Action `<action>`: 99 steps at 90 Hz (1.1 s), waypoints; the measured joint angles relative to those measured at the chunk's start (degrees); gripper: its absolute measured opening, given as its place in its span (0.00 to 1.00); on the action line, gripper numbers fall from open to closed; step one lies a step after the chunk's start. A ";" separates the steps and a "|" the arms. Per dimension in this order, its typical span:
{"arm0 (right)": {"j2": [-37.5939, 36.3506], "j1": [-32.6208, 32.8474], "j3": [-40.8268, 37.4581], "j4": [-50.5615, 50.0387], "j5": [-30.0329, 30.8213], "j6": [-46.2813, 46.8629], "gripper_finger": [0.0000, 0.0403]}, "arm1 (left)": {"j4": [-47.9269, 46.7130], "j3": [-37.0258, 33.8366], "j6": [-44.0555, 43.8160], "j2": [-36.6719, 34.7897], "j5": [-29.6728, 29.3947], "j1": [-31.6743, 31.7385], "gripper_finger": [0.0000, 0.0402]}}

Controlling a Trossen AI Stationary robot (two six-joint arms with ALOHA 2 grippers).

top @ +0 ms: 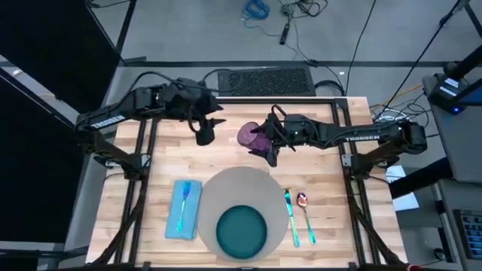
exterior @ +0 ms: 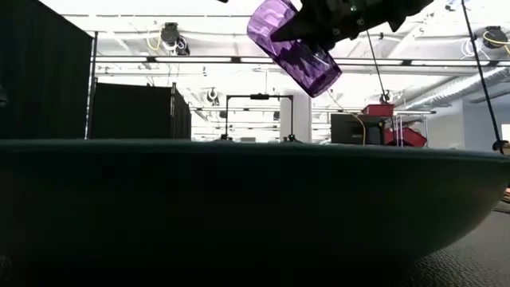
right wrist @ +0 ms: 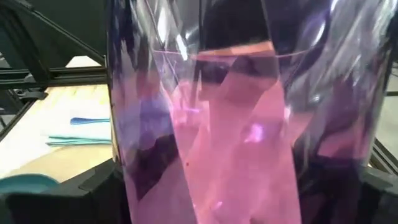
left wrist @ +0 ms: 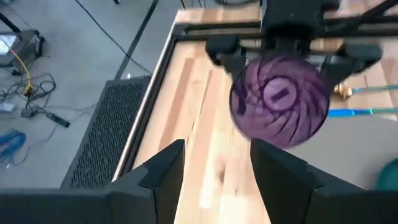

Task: Set table place
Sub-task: Put the purple glass on the gray placemat to the top of the green plate

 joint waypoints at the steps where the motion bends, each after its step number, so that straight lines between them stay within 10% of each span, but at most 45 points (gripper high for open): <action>1: 0.01 0.09 0.00 0.17 0.01 -0.07 0.89 | 0.01 0.00 0.00 -0.01 -0.06 0.00 0.42; 99: 0.03 2.63 -26.99 42.26 -3.20 8.45 0.89 | -3.41 -2.75 -2.58 -0.06 -1.29 0.39 0.42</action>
